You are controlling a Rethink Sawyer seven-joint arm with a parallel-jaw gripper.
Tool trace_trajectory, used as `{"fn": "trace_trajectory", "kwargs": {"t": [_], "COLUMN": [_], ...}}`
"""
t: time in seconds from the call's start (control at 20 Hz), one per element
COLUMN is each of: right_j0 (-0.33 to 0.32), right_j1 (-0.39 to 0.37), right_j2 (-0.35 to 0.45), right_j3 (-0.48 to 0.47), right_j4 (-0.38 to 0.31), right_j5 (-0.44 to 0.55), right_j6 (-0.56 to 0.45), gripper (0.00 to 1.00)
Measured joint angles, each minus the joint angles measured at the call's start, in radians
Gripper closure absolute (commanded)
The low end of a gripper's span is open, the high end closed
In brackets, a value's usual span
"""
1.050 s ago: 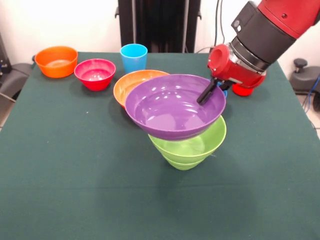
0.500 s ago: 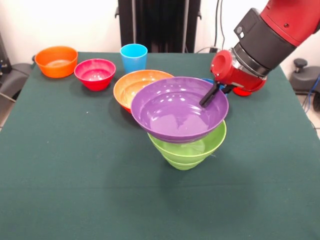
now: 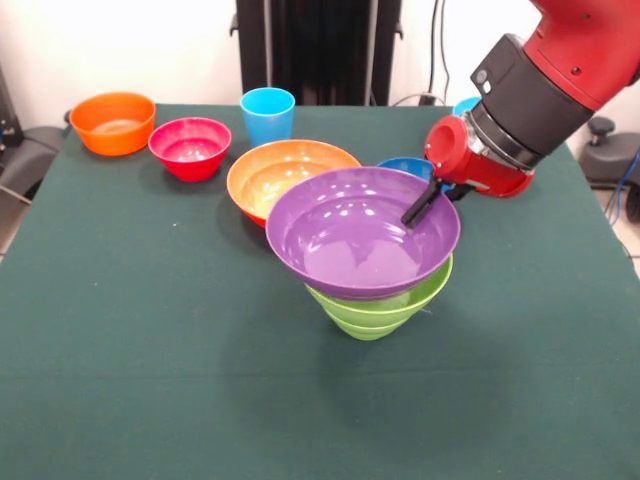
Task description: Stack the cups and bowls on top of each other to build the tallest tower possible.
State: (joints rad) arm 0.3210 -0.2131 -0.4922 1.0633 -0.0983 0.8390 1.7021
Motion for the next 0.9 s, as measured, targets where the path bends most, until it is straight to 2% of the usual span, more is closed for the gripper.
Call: {"fn": "trace_trajectory", "kwargs": {"t": [0.9], "right_j0": [0.0], "right_j1": [0.037], "right_j2": [0.0], "right_j3": [-0.056], "right_j4": [0.001], "right_j5": [0.001], "right_j6": [0.039], "gripper": [1.0]}}
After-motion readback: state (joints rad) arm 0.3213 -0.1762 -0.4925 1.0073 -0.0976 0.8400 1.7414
